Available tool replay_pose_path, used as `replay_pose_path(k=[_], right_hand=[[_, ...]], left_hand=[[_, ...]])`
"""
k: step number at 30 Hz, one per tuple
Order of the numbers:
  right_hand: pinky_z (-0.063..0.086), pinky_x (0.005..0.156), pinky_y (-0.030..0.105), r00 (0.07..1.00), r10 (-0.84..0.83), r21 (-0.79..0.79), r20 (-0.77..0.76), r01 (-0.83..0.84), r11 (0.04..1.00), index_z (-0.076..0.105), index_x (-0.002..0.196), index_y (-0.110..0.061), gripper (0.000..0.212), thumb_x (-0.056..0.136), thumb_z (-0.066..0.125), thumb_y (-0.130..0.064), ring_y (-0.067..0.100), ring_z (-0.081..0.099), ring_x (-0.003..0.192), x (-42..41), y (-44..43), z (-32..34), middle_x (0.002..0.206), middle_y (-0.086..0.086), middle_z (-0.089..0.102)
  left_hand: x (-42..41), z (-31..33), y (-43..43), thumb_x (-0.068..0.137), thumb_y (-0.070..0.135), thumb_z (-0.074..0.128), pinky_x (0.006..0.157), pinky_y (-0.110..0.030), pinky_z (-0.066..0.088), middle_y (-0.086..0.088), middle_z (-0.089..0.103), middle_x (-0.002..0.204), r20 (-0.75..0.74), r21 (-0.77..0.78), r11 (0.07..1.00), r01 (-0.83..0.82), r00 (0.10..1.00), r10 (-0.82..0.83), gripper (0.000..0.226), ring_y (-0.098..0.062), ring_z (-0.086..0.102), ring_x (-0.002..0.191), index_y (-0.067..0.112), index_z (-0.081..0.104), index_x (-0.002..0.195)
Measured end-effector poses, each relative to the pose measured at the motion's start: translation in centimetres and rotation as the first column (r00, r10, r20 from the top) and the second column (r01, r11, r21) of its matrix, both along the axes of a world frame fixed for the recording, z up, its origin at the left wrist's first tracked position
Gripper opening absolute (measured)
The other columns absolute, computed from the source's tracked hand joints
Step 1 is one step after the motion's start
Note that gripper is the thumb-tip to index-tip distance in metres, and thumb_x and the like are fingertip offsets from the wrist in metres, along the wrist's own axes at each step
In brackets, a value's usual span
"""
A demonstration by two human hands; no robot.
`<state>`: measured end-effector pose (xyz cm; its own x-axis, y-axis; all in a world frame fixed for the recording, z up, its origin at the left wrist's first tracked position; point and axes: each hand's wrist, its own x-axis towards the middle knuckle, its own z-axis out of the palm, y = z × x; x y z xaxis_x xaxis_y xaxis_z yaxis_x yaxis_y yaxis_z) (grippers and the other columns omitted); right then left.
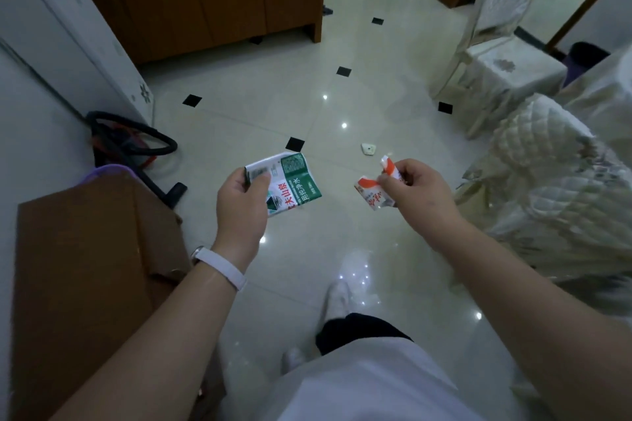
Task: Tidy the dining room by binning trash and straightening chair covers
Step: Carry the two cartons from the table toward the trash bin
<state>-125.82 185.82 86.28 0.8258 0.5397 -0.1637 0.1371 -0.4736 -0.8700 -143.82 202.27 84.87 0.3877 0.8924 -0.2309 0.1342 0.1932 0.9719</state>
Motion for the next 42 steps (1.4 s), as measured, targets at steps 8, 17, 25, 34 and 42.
replay_pose_path(k=[8, 17, 25, 34, 42], right_hand=[[0.056, 0.076, 0.052, 0.993, -0.004, 0.04, -0.115, 0.009, 0.999, 0.065, 0.084, -0.016, 0.016, 0.088, 0.066, -0.031, 0.019, 0.059, 0.069, 6.1, 10.4, -3.5, 0.085, 0.014, 0.069], [0.053, 0.063, 0.041, 0.978, 0.047, 0.05, -0.204, -0.037, 0.998, 0.063, 0.083, -0.015, 0.024, 0.093, 0.062, -0.037, 0.014, 0.053, 0.063, 17.3, 22.5, -3.2, 0.074, 0.0, 0.063], [0.048, 0.066, 0.034, 0.985, 0.007, 0.109, -0.174, 0.012, 0.994, 0.063, 0.084, -0.012, 0.023, 0.091, 0.064, -0.033, 0.015, 0.053, 0.066, 25.8, 27.8, -1.3, 0.079, 0.007, 0.063], [0.054, 0.081, 0.057, 0.938, -0.196, 0.056, -0.286, 0.22, 0.974, 0.062, 0.083, -0.012, 0.039, 0.074, 0.065, -0.051, 0.022, 0.059, 0.072, 32.8, 32.0, -3.3, 0.091, 0.019, 0.067], [0.055, 0.071, 0.049, 0.907, -0.364, 0.003, -0.211, 0.372, 0.928, 0.062, 0.084, -0.008, 0.034, 0.088, 0.067, -0.042, 0.018, 0.055, 0.066, 41.1, 40.6, -3.1, 0.073, 0.013, 0.064]], left_hand=[[6.8, -1.8, 9.8, 0.098, 0.015, 0.057, 0.075, -0.045, 0.061, -0.005, 0.075, 0.09, -0.078, 0.015, 0.999, 0.045, 0.996, -0.044, 0.013, -0.024, 0.073, 0.084, 0.017, 0.068, 0.092], [17.9, -0.3, 21.2, 0.097, 0.014, 0.058, 0.074, -0.048, 0.06, -0.001, 0.075, 0.084, -0.162, 0.081, 0.995, 0.059, 0.986, -0.045, 0.013, -0.02, 0.072, 0.078, 0.018, 0.069, 0.09], [26.2, 1.2, 27.0, 0.098, 0.012, 0.057, 0.074, -0.05, 0.06, -0.009, 0.074, 0.09, -0.183, 0.115, 0.983, 0.144, 0.976, -0.122, 0.011, -0.025, 0.072, 0.08, 0.01, 0.068, 0.096], [36.6, -1.2, 34.5, 0.096, 0.01, 0.058, 0.072, -0.051, 0.058, -0.018, 0.072, 0.092, -0.171, 0.105, 0.959, 0.263, 0.955, -0.243, 0.011, -0.023, 0.067, 0.075, 0.003, 0.066, 0.094], [47.8, -1.6, 45.5, 0.098, 0.015, 0.057, 0.067, -0.04, 0.059, -0.009, 0.072, 0.088, -0.132, 0.084, 0.906, 0.415, 0.906, -0.402, 0.012, -0.025, 0.071, 0.078, 0.01, 0.065, 0.09]])
